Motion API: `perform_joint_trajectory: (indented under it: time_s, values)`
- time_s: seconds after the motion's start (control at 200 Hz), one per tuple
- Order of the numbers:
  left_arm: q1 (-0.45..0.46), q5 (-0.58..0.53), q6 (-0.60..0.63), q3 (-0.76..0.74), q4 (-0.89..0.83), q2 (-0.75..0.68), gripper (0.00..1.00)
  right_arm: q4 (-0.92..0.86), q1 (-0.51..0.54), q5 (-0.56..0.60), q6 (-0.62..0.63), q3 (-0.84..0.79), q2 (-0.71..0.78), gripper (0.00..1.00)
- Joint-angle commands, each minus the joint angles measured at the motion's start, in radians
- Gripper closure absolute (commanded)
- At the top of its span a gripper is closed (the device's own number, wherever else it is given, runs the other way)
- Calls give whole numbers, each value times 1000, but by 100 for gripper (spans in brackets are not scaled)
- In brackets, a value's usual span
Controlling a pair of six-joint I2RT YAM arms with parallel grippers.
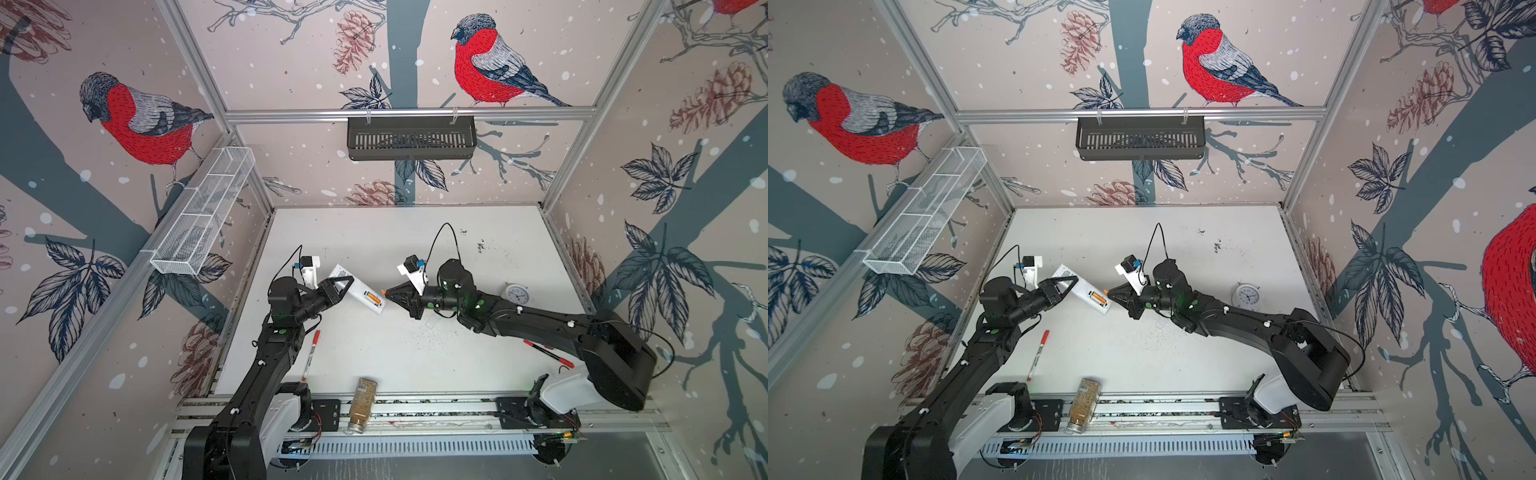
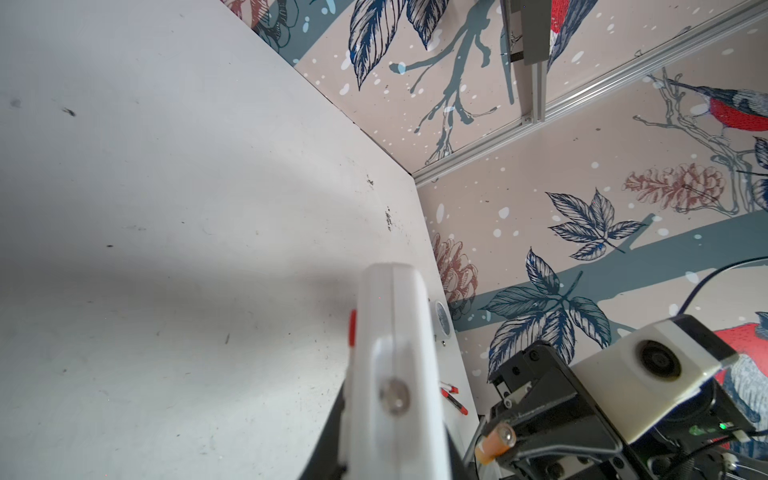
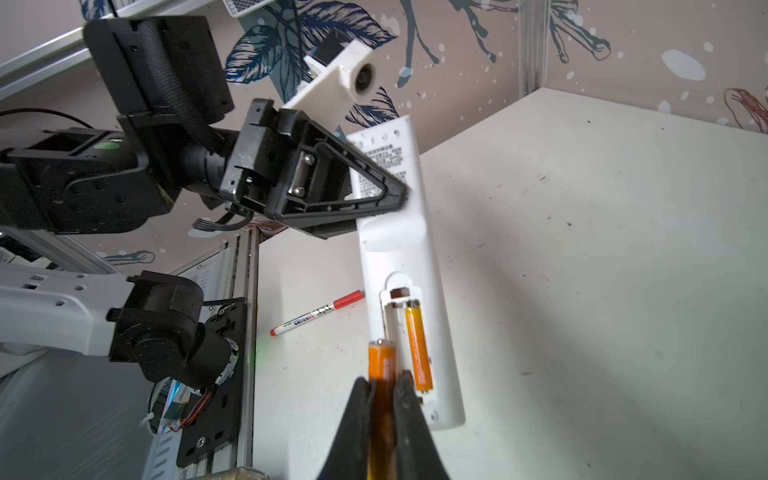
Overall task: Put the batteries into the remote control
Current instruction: 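Carry the battery with the right gripper to the remote's compartment, then press the battery into the compartment beside the first with the right gripper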
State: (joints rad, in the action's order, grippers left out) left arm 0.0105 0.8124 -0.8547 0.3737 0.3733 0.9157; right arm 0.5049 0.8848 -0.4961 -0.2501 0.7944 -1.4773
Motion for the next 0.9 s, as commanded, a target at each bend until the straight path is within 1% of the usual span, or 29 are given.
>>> perform_joint_trajectory:
  time_s: [0.0, 0.1, 0.34, 0.505, 0.73, 0.896]
  values:
    - [2, 82, -104, -16, 170, -8, 100, 164, 18, -12, -31, -14, -2, 88]
    - [2, 115, -152, -29, 202, -22, 100, 212, 32, -24, -33, -13, -23, 88]
    - [1, 145, -260, -57, 258, -79, 100, 287, 43, -38, -29, -19, -61, 88]
    - [0, 171, -345, -74, 335, -90, 100, 298, 42, -50, -15, -20, -78, 88]
    - [-1, 166, -385, -70, 377, -89, 100, 297, 51, -42, 4, -39, -71, 87]
    - [-1, 163, -383, -63, 380, -80, 100, 275, 50, -33, 21, -53, -55, 85]
